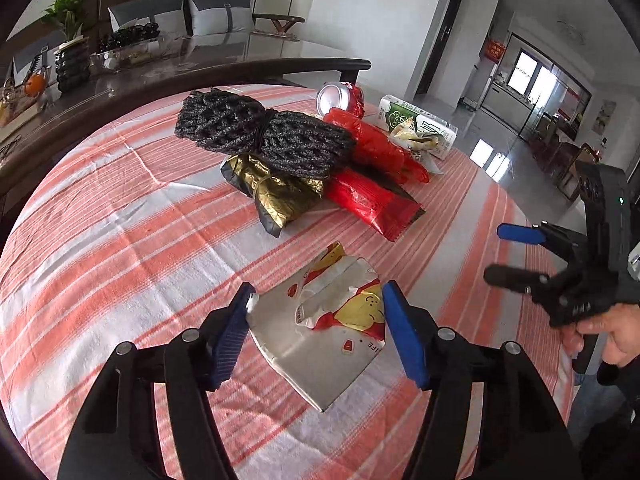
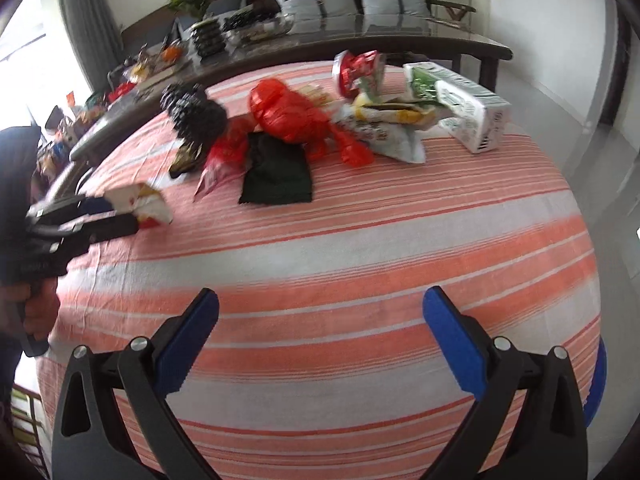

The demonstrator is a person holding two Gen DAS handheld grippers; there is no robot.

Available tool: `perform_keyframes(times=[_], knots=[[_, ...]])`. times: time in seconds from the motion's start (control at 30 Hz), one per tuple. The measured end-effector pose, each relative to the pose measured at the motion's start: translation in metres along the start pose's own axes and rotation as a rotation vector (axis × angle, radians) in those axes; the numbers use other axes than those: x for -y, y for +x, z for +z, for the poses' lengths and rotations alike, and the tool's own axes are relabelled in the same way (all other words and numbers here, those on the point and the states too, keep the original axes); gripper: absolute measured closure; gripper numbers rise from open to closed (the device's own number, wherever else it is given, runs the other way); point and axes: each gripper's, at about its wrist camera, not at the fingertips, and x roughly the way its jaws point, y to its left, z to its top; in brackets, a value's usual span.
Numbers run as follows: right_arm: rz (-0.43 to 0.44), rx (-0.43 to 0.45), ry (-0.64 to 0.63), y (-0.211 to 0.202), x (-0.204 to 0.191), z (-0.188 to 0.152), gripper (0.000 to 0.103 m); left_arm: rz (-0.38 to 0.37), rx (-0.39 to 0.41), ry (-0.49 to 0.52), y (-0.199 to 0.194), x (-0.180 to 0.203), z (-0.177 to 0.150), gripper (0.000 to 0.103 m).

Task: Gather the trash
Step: 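Grasp the white paper wrapper with the left tool while the right tool grasps the green snack bag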

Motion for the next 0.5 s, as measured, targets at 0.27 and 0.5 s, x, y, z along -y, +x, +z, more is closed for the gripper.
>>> perform_keyframes(times=[0.27,0.5], knots=[[0.016,0.013,0.02,0.022,0.046,0.073,0.005,0.018,0.017,-0.014,-0.016,0.01,-0.019,0.03],[0.155,-0.034,0.218,0.068,0.067,0.101,0.025,-0.024,0.042,-0.051,-0.034,-0.001,-0.025,0.013]])
